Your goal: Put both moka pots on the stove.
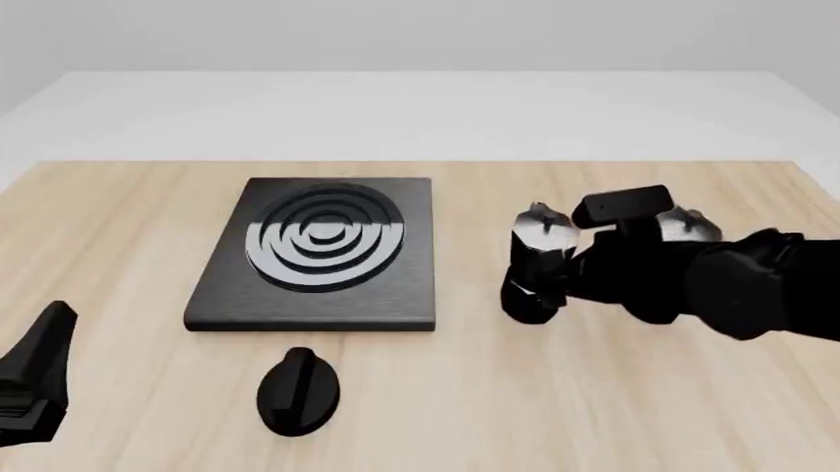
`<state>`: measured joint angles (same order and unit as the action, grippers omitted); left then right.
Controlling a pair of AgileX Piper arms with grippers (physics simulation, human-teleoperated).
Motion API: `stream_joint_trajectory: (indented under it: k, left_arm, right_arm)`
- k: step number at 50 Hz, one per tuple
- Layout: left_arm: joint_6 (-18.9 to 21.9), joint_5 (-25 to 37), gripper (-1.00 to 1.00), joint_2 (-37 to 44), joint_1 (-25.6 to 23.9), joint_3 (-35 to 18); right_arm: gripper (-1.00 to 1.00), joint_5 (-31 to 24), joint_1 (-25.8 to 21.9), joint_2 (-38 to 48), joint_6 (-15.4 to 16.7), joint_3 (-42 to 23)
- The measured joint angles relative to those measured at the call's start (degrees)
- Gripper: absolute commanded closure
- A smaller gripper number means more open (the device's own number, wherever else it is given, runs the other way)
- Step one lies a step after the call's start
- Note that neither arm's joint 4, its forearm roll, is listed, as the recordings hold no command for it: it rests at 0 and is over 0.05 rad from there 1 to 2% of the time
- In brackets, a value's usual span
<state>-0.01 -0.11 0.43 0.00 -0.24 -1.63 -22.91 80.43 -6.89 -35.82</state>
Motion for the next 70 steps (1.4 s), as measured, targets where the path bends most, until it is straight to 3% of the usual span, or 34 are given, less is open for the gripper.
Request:
stream_joint_trajectory:
  k: [10, 11, 22, 41, 57, 70]
  left_arm:
    - [0.00, 0.00, -1.00, 0.00, 0.00, 0.00]
    - [0.00, 0.00, -1.00, 0.00, 0.00, 0.00]
    - [0.00, 0.00, -1.00, 0.00, 0.00, 0.00]
    - [0.00, 0.00, -1.00, 0.00, 0.00, 0.00]
    - [0.00, 0.00, -1.00, 0.00, 0.00, 0.00]
    - [0.00, 0.00, -1.00, 0.00, 0.00, 0.00]
  right_arm:
    - [-1.00, 0.74, -0.35, 0.96, -0.40, 0.42]
    - [1.00, 0.81, -0.37, 1.02, -0.41, 0.47]
    - [1.00, 1.50, -0.26, 0.12, 1.41, 1.49]
    - [1.00, 2.78, -2.77, -6.17, 7.45, 3.30]
    - [1.00, 3.04, -4.17, -8.96, 10.70, 0.14]
    - [1.00, 5.53, -5.64, -9.71, 11.49, -2.78]
